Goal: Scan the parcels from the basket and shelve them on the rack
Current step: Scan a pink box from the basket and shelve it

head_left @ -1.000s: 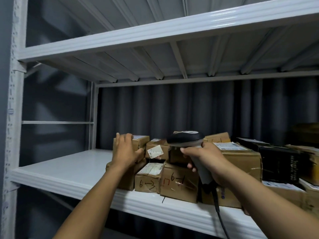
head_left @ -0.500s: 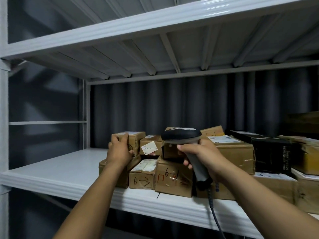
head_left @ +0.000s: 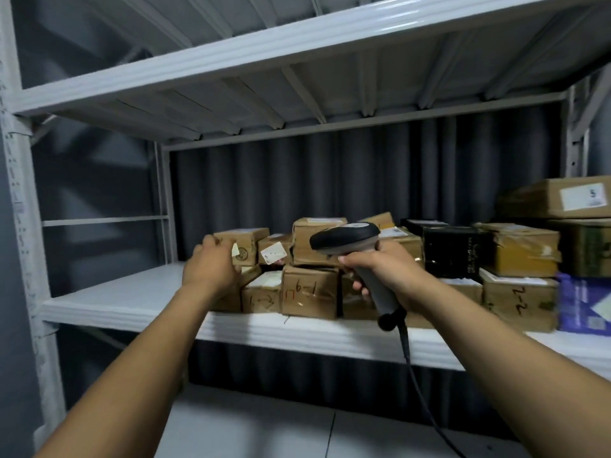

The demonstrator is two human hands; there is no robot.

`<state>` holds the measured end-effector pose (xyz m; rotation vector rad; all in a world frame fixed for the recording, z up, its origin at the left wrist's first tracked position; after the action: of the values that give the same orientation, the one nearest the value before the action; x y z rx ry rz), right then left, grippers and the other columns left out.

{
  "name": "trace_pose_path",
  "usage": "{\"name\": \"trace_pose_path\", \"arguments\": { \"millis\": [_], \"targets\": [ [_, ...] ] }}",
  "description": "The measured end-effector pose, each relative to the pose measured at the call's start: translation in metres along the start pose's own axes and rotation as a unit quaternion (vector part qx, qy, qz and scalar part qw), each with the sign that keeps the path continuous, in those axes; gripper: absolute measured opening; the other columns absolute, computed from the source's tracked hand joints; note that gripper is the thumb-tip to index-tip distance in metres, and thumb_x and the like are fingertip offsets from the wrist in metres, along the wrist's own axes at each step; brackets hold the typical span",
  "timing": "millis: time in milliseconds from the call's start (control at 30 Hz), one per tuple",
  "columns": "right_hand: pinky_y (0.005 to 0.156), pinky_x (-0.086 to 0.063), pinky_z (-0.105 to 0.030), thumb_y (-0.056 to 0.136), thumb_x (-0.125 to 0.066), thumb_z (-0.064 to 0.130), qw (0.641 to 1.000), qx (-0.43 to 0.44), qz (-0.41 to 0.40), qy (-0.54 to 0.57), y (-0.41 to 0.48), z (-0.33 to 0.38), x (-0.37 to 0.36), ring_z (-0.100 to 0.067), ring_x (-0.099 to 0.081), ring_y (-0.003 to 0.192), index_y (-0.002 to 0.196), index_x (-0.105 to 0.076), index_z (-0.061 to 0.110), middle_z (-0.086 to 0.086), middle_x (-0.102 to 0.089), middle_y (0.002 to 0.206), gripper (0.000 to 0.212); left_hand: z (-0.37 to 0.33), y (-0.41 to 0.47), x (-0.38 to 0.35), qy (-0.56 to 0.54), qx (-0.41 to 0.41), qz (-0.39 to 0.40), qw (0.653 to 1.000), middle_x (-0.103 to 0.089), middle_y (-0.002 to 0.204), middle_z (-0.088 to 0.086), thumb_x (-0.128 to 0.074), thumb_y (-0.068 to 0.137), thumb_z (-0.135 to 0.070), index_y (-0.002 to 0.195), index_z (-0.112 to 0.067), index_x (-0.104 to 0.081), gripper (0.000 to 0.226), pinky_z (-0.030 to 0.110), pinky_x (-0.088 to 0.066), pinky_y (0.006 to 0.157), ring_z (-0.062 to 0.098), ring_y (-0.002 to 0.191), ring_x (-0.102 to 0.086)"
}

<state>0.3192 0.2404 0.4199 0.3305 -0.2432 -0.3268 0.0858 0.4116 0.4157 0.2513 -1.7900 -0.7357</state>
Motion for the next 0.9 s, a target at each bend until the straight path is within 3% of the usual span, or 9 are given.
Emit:
{"name": "trace_pose_path", "arguments": {
  "millis": [200,333,600,733,900],
  "targets": [
    [0.045,-0.045,-0.026,0.082,-0.070,0.005,0.997,-0.010,-0.012,-0.074,-0.093,-0.011,0.033,-0.018,-0.056,0.046,0.083,-0.067,0.001,-0.011,-0.063,0.070,0.005,-0.042,-0.108,0.013,-0.010,-0.042,0.041,0.998,-0.038,0.141,0.012,-0.057,0.091,-0.031,0.141,-0.022,-0.041,0.053,0.042,-0.043,0.095,0.034,0.124,-0.042],
    [0.042,-0.044,-0.022,0.081,-0.071,0.008,0.991,-0.043,-0.012,-0.129,-0.161,-0.035,0.049,-0.015,-0.055,0.041,0.076,-0.066,0.008,0.002,-0.060,0.050,0.007,-0.067,-0.183,-0.003,-0.011,-0.070,0.073,0.995,-0.037,0.142,0.013,-0.059,0.091,-0.031,0.141,-0.019,-0.041,0.055,0.044,-0.043,0.094,0.034,0.127,-0.039],
    [0.048,-0.051,-0.028,0.076,-0.076,0.014,0.964,-0.146,0.036,-0.218,-0.291,-0.123,0.082,-0.020,-0.062,0.051,0.079,-0.069,0.007,-0.010,-0.065,0.059,0.010,-0.120,-0.335,-0.071,0.017,-0.116,0.195,0.974,-0.041,0.139,0.011,-0.056,0.091,-0.034,0.143,-0.020,-0.038,0.056,0.043,-0.045,0.093,0.033,0.126,-0.039],
    [0.046,-0.050,-0.025,0.077,-0.077,0.014,0.951,-0.178,0.047,-0.247,-0.338,-0.165,0.102,-0.012,-0.060,0.046,0.076,-0.068,0.018,0.006,-0.064,0.049,0.009,-0.139,-0.395,-0.113,0.024,-0.138,0.247,0.959,-0.040,0.142,0.011,-0.055,0.092,-0.035,0.144,-0.019,-0.037,0.057,0.040,-0.041,0.097,0.032,0.128,-0.039],
    [0.046,-0.047,-0.026,0.074,-0.079,0.014,0.934,-0.246,0.029,-0.256,-0.374,-0.227,0.130,-0.015,-0.058,0.044,0.083,-0.069,0.011,-0.007,-0.065,0.063,0.014,-0.163,-0.456,-0.171,0.019,-0.161,0.317,0.934,-0.040,0.143,0.011,-0.053,0.092,-0.033,0.143,-0.019,-0.038,0.055,0.039,-0.040,0.100,0.031,0.129,-0.039]
  ]
}}
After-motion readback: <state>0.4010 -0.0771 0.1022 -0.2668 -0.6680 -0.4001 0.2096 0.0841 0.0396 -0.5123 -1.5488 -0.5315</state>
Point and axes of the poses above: each hand's wrist, its own y-axis towards the middle knuckle, its own x-axis out of the back of the hand, z = x × y, the point moved 1 cm from there along y, towards the middle knuckle
